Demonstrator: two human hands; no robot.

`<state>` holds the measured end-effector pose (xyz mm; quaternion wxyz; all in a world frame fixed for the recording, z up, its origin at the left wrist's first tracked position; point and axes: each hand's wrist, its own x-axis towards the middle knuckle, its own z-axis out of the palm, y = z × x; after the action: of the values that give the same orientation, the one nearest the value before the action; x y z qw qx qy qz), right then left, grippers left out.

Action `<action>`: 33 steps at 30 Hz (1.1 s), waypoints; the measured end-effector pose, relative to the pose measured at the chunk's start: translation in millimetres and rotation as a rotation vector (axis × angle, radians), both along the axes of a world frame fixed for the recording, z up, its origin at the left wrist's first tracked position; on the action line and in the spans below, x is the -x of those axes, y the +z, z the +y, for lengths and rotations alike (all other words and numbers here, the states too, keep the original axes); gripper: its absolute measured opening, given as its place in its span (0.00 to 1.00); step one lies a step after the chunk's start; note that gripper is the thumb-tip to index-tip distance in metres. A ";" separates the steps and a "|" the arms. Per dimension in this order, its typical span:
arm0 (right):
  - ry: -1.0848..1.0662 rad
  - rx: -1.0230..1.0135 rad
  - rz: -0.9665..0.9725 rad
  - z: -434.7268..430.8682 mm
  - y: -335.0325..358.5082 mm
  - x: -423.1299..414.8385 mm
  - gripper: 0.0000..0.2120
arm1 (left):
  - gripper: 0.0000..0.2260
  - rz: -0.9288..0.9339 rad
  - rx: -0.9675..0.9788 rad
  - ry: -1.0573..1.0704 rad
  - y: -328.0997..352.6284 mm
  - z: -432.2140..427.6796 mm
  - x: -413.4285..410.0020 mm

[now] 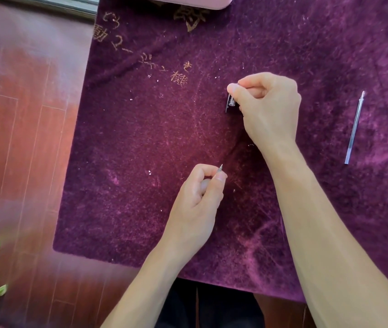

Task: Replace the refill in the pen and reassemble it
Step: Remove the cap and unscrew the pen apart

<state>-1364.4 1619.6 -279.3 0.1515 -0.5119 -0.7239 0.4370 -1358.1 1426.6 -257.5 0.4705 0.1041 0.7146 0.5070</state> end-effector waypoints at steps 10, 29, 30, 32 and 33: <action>-0.010 -0.023 -0.083 -4.9 3.8 -0.2 0.10 | 0.10 -0.006 -0.008 0.009 -0.8 -4.6 1.2; 0.073 0.585 0.244 -83.0 33.1 -125.2 0.06 | 0.05 0.000 -0.081 -0.078 3.0 -8.5 -24.3; 0.053 0.591 0.257 -83.9 31.8 -127.6 0.05 | 0.04 0.013 -0.089 -0.087 2.8 -8.9 -26.1; 0.024 0.590 0.272 -82.3 29.3 -131.0 0.04 | 0.02 0.023 -0.109 -0.095 3.3 -10.2 -28.5; 0.028 0.591 0.270 -80.3 28.4 -132.9 0.04 | 0.02 0.033 -0.117 -0.097 4.4 -10.4 -29.2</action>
<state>-1231.4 1539.3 -250.9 0.0851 -0.4612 -0.5461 0.6942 -1328.9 1416.2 -253.1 0.4755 0.1742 0.6858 0.5227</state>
